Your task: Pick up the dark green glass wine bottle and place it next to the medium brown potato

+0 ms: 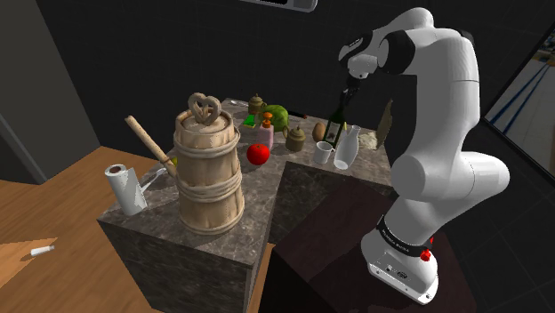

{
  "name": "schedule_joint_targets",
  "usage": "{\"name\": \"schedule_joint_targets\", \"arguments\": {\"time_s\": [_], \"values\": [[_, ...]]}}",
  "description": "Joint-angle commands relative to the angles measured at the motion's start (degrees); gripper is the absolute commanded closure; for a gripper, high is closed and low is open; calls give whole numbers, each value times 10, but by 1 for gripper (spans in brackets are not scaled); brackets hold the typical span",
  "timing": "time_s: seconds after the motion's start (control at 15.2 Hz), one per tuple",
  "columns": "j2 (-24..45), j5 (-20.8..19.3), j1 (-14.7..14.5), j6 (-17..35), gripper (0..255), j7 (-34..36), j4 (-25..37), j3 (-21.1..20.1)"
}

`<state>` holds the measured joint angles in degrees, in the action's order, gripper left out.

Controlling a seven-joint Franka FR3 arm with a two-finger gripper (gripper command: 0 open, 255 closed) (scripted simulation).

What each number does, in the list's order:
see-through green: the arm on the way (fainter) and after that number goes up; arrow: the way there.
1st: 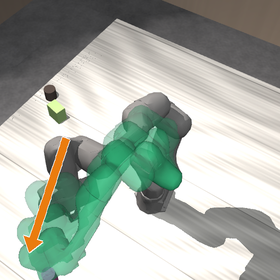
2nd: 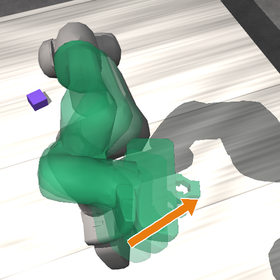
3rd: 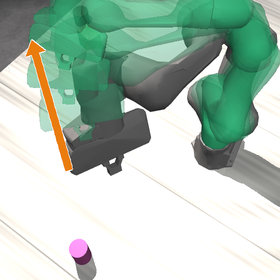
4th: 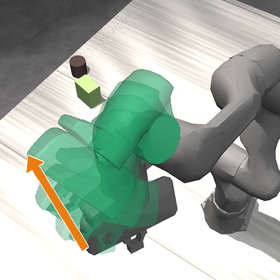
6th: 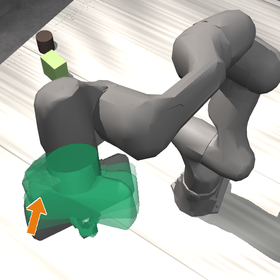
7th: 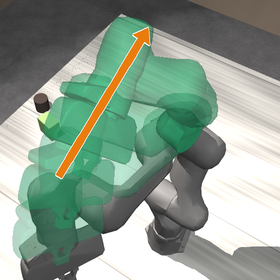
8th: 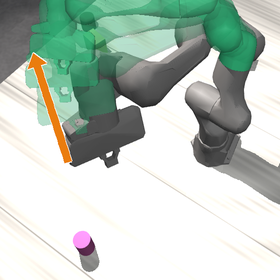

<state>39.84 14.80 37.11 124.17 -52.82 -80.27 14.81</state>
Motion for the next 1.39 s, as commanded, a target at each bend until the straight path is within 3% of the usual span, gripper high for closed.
{"name": "schedule_joint_targets", "arguments": {"time_s": [0.0,0.13,0.2,0.53,0.79,1.32], "values": [[0,0,0,0,255,0,0,0],[0,0,0,0,255,0,0,0],[0,0,0,0,0,0,0,0],[0,0,0,0,0,0,0,0],[-39,-10,-3,-48,0,6,10,8],[-39,-10,-3,-48,0,6,10,8]]}}
